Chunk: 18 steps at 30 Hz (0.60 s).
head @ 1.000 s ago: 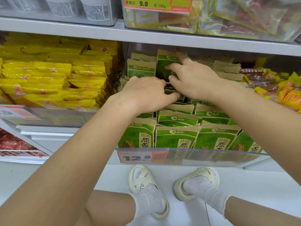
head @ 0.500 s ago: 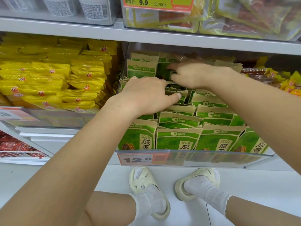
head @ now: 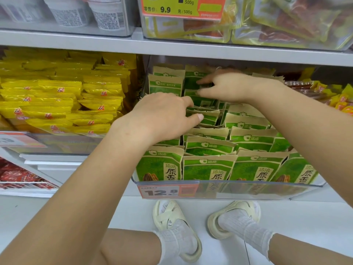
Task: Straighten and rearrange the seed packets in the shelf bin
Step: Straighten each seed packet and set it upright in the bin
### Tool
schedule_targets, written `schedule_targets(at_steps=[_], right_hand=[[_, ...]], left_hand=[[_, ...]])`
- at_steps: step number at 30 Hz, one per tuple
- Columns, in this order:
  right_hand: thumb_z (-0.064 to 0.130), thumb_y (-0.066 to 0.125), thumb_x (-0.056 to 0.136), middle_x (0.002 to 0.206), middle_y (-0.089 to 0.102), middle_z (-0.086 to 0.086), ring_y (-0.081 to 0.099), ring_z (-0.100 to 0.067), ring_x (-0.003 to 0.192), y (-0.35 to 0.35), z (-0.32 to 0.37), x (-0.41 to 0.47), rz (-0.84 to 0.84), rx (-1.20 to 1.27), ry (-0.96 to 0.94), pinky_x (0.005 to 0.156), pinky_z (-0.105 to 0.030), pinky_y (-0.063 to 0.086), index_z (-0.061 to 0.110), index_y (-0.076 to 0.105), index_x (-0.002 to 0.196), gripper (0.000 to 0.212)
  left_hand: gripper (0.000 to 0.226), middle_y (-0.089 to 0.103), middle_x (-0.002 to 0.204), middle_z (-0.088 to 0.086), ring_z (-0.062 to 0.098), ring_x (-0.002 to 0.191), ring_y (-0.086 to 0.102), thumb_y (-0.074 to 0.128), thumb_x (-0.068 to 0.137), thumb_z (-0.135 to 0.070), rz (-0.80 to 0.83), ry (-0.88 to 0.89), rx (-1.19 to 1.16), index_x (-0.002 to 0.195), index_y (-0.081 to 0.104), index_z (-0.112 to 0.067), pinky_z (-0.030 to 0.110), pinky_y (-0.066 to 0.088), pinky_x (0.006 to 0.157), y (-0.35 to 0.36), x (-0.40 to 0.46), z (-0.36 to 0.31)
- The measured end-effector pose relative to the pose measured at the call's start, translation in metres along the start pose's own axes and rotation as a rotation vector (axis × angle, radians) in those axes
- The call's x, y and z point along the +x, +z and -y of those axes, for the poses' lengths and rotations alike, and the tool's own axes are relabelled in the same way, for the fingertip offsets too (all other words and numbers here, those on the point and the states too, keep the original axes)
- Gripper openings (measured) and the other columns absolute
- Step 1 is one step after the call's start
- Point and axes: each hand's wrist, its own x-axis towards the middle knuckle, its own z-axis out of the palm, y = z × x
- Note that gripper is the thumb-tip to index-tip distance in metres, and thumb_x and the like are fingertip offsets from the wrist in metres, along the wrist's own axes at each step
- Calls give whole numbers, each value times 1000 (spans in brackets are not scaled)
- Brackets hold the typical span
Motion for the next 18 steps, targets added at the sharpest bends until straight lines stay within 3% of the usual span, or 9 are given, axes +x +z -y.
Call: schedule_targets(at_steps=[4,8,11,15,18], right_hand=[[32,51,95,135,50,-15,54,-30,110,9,-1,3,-43,-232,32,95,-37,42,17,55,133,41],[27,47,100,113,61,-15,55,-32,94,12,-2,5,-192,-236,94,77,-32,37,9,54,130,35],[27,44,101,93,60,-14,53,-31,81,5,-4,-1,-263,-220,94,69,-31,38,8,64,112,30],[21,40,101,104,69,-10,63,-30,95,1,3,-30,-275,-204,-19,71,-33,42,22,64,123,33],[20,36,103,104,70,-8,65,-29,96,1,12,-57,-347,-269,-105,68,-32,39,29,56,133,37]], left_hand=[[54,56,136,1,24,123,52,29,98,-63,2,16,-8,138,49,-33,40,43,97,1,0,1],[55,53,141,1,25,128,49,30,97,-63,16,21,-34,139,49,-34,43,41,104,2,-2,3],[60,45,150,3,27,137,41,29,96,-64,21,6,-43,146,41,-33,46,34,113,2,-3,4],[62,41,154,4,27,141,36,28,98,-62,19,1,-34,150,36,-29,44,27,116,1,-7,0],[56,56,138,3,23,125,52,36,99,-57,-44,-12,-81,142,48,-24,39,43,102,-3,-12,-2]])
